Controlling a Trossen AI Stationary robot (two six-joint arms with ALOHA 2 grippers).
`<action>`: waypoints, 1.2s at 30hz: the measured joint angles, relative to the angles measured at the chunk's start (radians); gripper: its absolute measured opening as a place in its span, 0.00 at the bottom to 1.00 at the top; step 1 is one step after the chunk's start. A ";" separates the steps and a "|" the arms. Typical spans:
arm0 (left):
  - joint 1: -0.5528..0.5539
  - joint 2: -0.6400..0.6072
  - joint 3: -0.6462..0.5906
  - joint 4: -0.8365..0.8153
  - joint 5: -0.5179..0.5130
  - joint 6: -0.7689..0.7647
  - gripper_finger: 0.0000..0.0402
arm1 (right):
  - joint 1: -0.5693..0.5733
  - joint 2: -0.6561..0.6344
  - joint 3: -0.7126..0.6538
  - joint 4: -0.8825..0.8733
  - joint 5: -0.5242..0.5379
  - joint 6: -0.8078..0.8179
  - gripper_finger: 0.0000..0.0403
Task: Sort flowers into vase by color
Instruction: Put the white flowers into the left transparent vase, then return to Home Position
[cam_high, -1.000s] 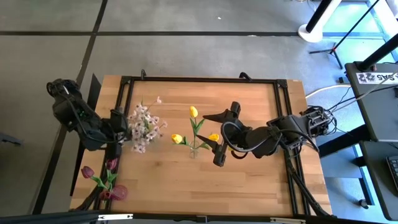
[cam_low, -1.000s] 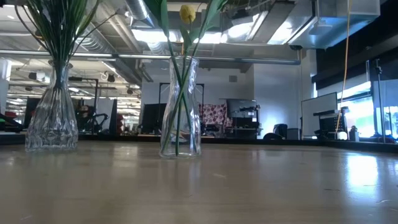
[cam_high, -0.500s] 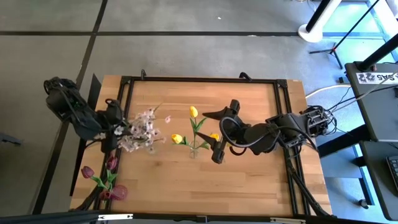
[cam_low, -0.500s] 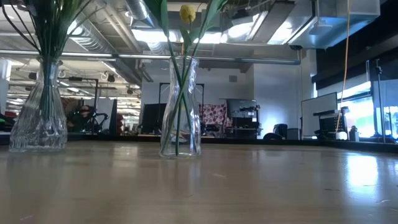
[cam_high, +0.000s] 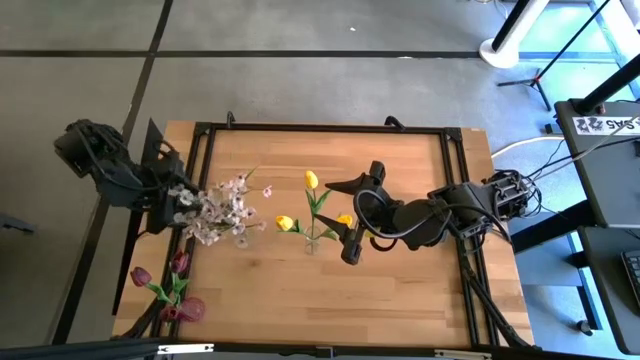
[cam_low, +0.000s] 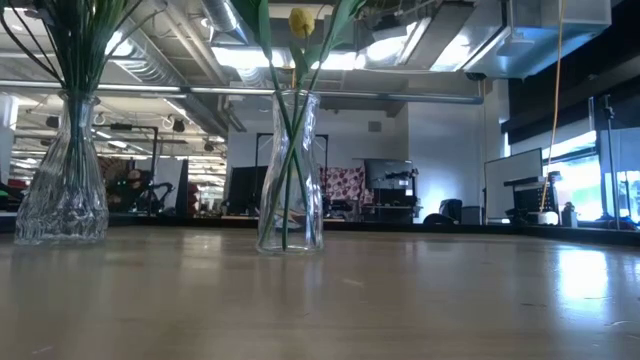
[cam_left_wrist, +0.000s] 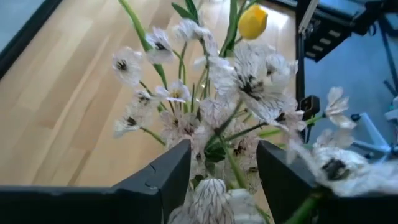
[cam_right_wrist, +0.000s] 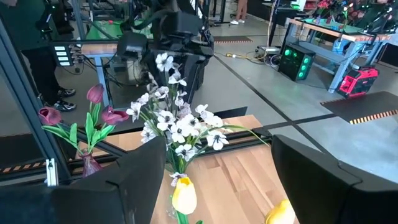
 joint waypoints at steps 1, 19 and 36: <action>0.000 -0.005 0.006 0.000 -0.007 0.000 0.44 | 0.000 0.000 0.000 0.000 0.000 0.000 0.72; -0.001 -0.185 0.124 0.092 -0.234 0.154 0.40 | -0.128 0.000 0.001 0.037 -0.139 -0.063 0.72; -0.026 -0.653 -0.628 0.765 -0.537 0.397 0.02 | -0.230 -0.038 -0.310 0.525 -0.229 -0.341 0.51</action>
